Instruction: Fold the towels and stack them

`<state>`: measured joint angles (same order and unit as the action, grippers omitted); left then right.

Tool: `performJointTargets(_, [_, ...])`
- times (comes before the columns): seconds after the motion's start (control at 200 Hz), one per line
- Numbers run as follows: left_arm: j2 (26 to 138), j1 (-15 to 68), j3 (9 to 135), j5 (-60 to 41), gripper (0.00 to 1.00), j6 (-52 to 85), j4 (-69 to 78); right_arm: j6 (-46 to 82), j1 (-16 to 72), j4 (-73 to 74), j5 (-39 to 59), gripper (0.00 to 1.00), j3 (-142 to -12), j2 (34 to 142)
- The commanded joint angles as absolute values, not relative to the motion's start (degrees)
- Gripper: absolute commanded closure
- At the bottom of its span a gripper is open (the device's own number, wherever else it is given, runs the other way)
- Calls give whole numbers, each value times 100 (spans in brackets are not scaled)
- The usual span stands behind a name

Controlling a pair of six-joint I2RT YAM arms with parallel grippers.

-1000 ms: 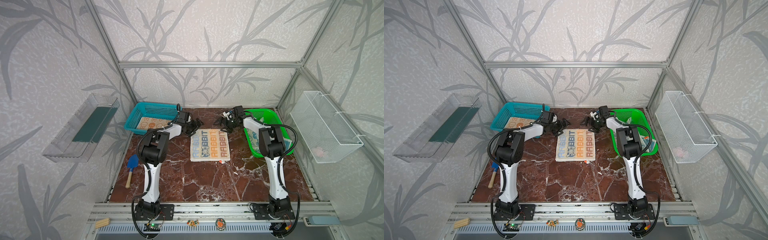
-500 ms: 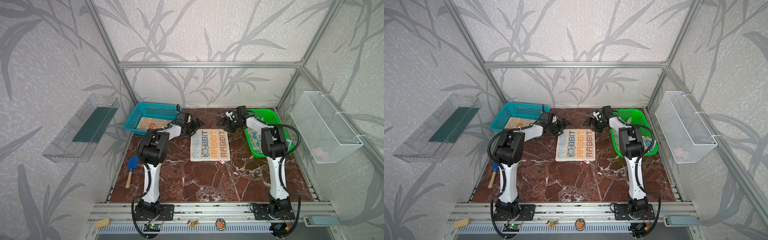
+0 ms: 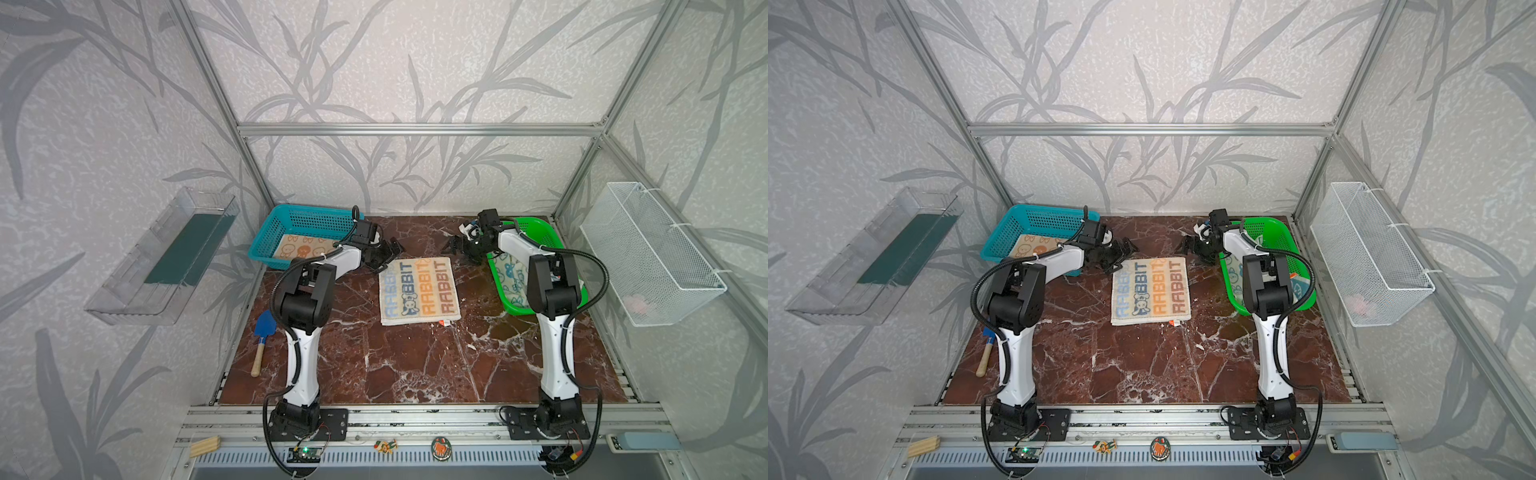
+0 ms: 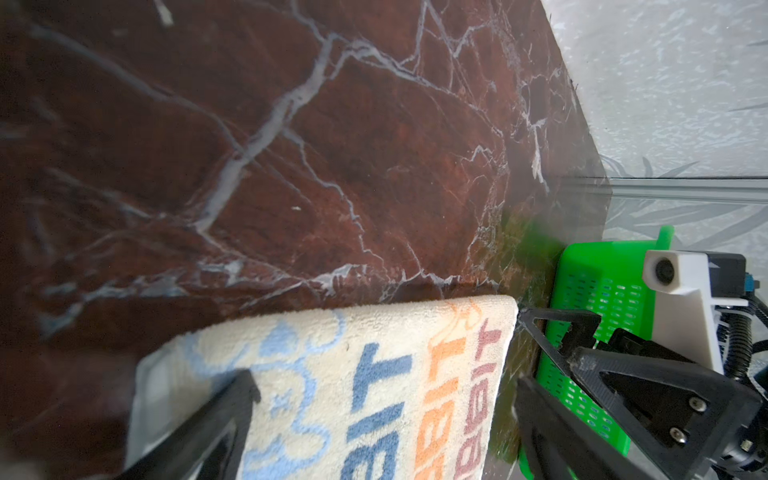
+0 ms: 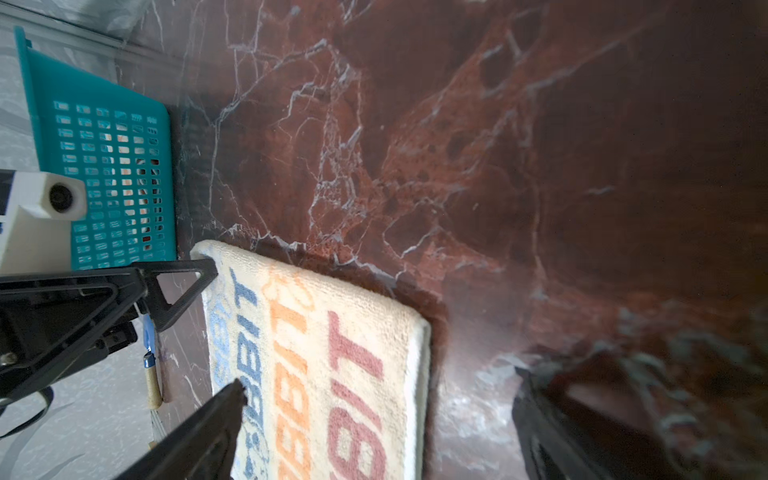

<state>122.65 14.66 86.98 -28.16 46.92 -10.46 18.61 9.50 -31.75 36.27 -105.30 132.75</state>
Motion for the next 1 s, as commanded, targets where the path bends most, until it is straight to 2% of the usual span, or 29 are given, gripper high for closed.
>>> performJointTargets(0.0, [11993, 1424, 9156, -2646, 1, 4409, -1687, 1644, 927, -3626, 3481, 1, -10740, 12776])
performJointTargets(0.205, [12233, 1424, 9475, -2806, 1, 4446, -1682, 1901, 1007, -3263, 3792, 1, -10422, 12545])
performJointTargets(0.455, [12610, 1433, 9523, -2971, 1, 4566, -1511, 2078, 1382, -3229, 3869, 1, -10773, 12953])
performJointTargets(0.995, [12674, 1165, 9264, -2444, 1, 4034, -2005, 1895, 1521, -3581, 3723, 1, -11085, 13628])
